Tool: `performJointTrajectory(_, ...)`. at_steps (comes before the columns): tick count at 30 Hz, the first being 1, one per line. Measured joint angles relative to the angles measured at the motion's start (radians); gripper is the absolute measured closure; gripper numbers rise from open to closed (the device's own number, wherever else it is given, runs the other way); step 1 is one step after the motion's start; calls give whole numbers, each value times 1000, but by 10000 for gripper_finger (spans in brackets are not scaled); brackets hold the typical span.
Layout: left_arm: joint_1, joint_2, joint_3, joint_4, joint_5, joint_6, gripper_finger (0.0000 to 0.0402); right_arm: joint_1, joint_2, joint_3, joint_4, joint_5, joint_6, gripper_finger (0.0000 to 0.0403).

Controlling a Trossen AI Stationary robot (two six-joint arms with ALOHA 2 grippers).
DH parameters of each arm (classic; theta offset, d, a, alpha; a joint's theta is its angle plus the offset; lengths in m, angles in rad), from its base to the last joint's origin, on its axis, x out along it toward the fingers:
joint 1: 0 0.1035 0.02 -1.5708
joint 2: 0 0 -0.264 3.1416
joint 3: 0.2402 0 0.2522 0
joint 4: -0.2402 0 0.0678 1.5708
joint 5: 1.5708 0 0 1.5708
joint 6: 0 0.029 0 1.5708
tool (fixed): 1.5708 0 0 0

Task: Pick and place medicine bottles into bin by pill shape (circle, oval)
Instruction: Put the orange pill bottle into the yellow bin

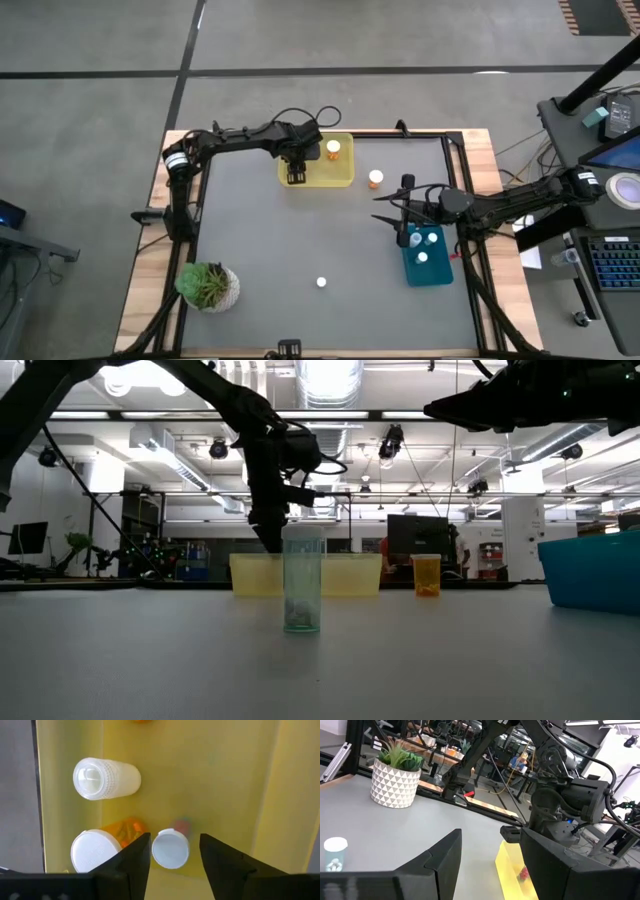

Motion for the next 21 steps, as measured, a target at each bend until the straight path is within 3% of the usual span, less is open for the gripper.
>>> performJointTrajectory(8, -11, -23, 13, -33, -27, -1, 246, 0, 0, 0, 0, 0, 1, 209)
performJointTrajectory(21, -127, -263, 5, -26, -23, -166, 246, 0, 0, 0, -2, 0, 33, 209)
